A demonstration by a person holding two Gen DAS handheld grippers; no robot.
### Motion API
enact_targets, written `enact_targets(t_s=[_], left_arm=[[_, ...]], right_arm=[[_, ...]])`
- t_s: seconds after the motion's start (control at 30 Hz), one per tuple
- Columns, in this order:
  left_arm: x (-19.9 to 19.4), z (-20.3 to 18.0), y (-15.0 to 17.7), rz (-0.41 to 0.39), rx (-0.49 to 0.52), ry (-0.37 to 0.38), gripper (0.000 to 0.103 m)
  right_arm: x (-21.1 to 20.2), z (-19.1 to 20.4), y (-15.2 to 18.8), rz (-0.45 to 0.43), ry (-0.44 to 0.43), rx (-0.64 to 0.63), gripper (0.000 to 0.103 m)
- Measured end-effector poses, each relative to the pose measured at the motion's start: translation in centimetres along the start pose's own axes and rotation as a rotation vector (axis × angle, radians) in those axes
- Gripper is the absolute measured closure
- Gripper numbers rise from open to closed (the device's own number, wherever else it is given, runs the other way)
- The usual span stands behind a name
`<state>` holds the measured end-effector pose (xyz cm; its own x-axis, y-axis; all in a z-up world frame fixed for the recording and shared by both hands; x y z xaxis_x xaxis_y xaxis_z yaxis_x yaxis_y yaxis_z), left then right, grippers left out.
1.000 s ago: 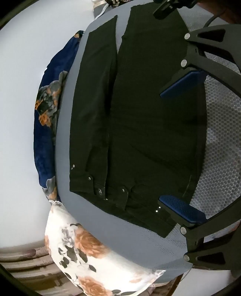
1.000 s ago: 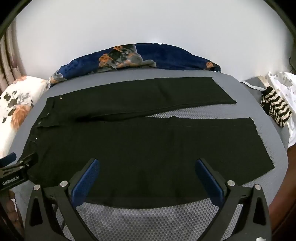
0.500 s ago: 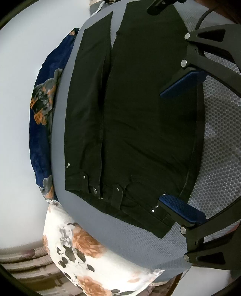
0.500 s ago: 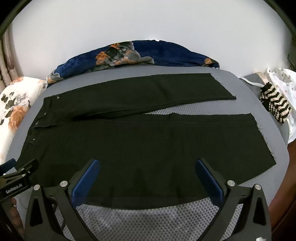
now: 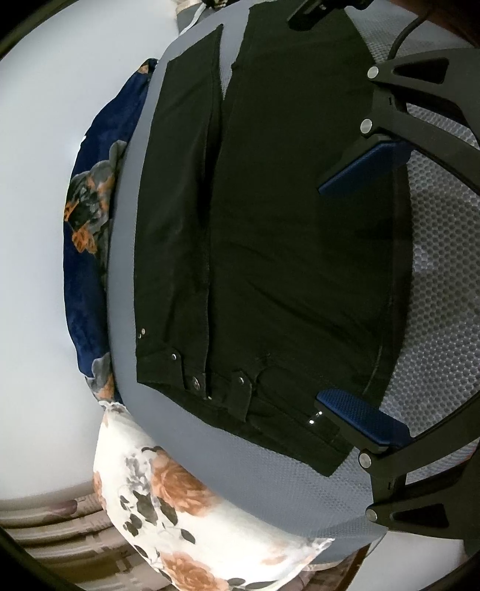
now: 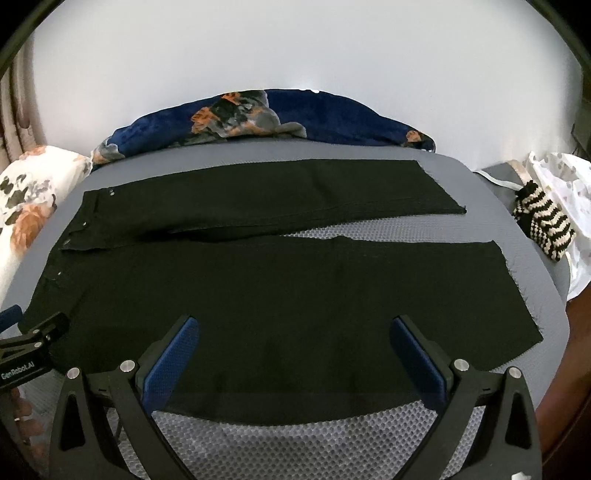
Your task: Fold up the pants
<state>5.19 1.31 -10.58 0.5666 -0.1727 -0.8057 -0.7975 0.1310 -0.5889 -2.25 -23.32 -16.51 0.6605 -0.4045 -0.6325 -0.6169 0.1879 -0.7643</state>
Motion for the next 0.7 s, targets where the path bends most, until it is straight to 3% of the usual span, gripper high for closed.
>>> enact_targets(t_s=[0.7], left_arm=[[-0.10, -0.19, -0.02, 0.007, -0.005, -0.004, 0.000]], right_arm=[[0.25, -0.93, 0.07, 0.011, 0.010, 0.020, 0.000]])
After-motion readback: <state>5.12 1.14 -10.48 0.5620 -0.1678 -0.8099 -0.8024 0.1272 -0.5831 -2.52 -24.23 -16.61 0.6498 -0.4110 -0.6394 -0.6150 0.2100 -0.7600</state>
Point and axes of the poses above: each gripper's, at about its wrist camera, not at the fingertips, and x roughly the way its jaws point, z to its left, y to its underside, the point moved 9 cm from there along x, roughly the way its jaws point, and after that the axes turned 8 degrees about y, right-handed, at the moved point
